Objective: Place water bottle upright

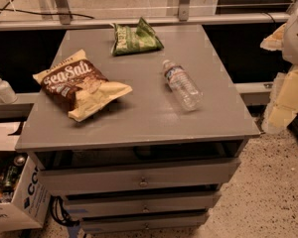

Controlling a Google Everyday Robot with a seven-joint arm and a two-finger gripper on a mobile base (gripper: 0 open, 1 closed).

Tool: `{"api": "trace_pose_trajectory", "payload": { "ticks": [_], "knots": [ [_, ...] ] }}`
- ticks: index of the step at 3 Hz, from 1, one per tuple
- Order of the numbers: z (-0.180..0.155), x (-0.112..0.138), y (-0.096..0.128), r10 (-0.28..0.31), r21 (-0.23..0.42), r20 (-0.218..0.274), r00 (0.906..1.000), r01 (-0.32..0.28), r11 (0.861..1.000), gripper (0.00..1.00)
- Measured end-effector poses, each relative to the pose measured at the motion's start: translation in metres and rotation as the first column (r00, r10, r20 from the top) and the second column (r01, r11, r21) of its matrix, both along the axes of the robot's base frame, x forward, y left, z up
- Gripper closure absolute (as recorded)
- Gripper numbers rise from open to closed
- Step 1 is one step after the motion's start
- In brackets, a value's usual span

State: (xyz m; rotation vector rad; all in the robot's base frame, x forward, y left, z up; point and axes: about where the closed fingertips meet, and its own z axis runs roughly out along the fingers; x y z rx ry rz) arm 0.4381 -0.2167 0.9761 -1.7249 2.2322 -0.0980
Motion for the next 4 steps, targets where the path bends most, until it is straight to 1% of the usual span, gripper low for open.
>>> {"api": "trace_pose_trajectory", "payload": {
  "ticks": [1,2,3,4],
  "knots": [
    [0.0,0.0,0.0,0.0,0.0,0.0,1.0,0.0,1.0,0.0],
    [-0.003,0.004,0.003,0.02,0.0,0.014,0.9997,-0.02,1.0,0.0],
    [-0.014,0.031,0.007,0.07,0.033,0.038,0.9968,-0.071,0.997,0.0],
    [-0.023,0.068,0.017,0.083,0.043,0.048,0.9954,-0.085,0.995,0.0]
  ]
}}
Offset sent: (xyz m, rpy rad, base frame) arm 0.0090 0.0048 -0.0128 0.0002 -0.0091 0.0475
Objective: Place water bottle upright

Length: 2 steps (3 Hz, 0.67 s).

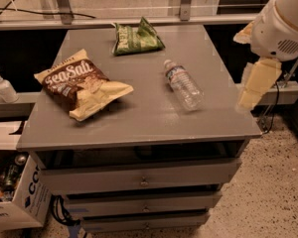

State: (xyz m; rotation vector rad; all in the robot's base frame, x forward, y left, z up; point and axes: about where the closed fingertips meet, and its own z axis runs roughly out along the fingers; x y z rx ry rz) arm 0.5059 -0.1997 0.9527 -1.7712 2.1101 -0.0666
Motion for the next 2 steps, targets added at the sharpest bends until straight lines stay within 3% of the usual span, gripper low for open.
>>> {"api": "trace_pose_trajectory", "payload": {
  "ticks": [1,2],
  "knots": [
    [-0.006,0.035,0.014,-0.059,0.014,0.017,0.9981,0.059,0.998,0.0],
    [-0.007,0.062,0.031,-0.193,0.039,0.056,0.9795,0.191,0.981,0.0]
  ]
}}
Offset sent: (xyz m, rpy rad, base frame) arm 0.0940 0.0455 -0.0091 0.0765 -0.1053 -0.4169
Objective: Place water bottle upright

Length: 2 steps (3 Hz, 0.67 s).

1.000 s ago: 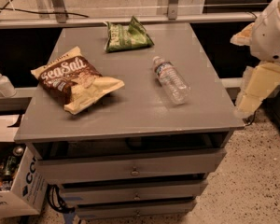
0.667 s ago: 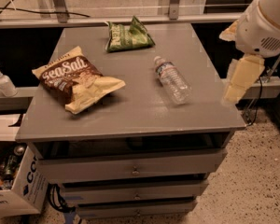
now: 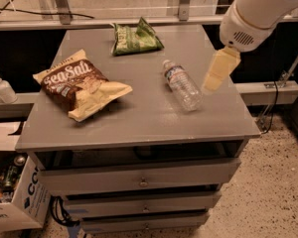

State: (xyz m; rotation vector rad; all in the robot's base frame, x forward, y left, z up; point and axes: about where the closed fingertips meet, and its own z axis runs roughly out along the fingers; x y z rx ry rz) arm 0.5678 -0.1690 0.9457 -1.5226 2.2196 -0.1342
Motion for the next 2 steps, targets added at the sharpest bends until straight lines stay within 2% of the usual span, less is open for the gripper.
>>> {"api": "trace_pose_trajectory", "payload": {
  "ticks": [1,2],
  "knots": [
    [-0.001,0.014,0.008,-0.098,0.021,0.02,0.995,0.098,0.995,0.0],
    [0.001,0.026,0.023,-0.197,0.061,0.017,0.9802,0.196,0.979,0.0]
  ]
}}
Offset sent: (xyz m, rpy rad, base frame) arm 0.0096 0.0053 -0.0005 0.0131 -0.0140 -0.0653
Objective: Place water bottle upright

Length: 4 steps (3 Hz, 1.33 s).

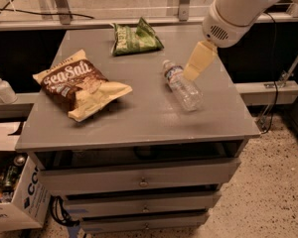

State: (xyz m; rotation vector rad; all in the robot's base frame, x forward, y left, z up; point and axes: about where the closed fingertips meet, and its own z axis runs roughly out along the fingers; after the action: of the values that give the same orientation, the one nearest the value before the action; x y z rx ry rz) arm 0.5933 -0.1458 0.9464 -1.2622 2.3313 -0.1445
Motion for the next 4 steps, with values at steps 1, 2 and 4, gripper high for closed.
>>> {"api": "trace_pose_trajectory", "payload": {
  "ticks": [1,2,4],
  "knots": [
    [0.0,-0.008,-0.006,-0.011,0.018,-0.016,0.9998,0.012,1.0,0.0],
    [-0.002,0.002,-0.001,0.05,-0.011,0.009,0.9987,-0.05,0.999,0.0],
    [-0.009,0.053,0.03,-0.105,0.03,0.047,0.9933,0.104,0.994,0.0]
  ]
}}
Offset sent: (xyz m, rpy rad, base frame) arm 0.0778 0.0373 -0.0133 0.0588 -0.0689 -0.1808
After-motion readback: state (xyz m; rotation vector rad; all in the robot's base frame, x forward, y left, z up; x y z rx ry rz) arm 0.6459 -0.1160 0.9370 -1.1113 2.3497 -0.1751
